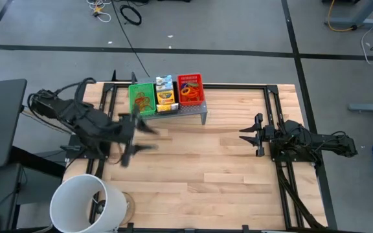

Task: Pick & Place Office Desk Supplies
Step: Return to Home Position

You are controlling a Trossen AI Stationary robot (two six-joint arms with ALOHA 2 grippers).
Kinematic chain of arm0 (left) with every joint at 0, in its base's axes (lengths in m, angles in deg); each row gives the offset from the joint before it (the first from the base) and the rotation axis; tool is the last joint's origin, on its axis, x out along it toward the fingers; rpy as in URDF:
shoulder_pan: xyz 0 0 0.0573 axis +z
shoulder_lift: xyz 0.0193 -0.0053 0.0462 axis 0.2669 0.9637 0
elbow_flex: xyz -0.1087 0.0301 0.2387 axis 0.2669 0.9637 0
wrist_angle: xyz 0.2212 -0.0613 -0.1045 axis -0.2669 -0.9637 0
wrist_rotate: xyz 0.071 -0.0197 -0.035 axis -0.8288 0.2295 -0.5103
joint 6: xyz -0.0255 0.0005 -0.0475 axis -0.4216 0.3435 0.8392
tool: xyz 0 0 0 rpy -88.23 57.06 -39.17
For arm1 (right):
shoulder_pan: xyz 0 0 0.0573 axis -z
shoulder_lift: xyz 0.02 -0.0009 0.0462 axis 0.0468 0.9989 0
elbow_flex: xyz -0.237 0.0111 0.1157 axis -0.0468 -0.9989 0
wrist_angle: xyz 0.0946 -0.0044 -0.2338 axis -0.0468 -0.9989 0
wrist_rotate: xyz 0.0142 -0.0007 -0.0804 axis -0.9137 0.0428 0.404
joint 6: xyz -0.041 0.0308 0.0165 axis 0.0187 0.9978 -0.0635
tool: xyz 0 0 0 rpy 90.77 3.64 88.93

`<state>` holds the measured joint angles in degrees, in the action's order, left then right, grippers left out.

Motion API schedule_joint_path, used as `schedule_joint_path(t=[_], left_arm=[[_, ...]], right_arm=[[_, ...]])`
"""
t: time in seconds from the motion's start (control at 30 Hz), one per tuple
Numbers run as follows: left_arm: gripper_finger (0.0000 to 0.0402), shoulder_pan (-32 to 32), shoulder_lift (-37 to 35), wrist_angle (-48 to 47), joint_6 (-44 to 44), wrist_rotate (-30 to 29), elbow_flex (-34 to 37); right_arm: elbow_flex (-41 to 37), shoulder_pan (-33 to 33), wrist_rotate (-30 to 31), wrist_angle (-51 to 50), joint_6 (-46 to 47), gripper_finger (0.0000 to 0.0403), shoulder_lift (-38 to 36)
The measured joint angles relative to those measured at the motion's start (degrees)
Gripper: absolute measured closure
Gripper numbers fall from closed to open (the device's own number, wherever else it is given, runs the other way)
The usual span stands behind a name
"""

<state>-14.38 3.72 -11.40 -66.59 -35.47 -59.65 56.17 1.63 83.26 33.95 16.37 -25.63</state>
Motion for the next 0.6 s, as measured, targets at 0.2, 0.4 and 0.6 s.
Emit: schedule_joint_path(t=[0.2,0.4,0.6], left_arm=[[0.0211,4.60,-9.10,24.42,-2.62,16.95,21.32],[0.0211,15.24,-15.83,35.78,4.01,19.85,37.16],[0.0211,22.37,-19.39,46.18,6.03,30.37,48.28]], right_arm=[[-0.01,0.00,0.18,0.02,0.00,0.0284,0.02],[-0.02,0.00,0.17,0.02,0.00,0.0284,0.00],[0.00,0.00,0.15,-0.04,0.00,0.0284,0.01]])
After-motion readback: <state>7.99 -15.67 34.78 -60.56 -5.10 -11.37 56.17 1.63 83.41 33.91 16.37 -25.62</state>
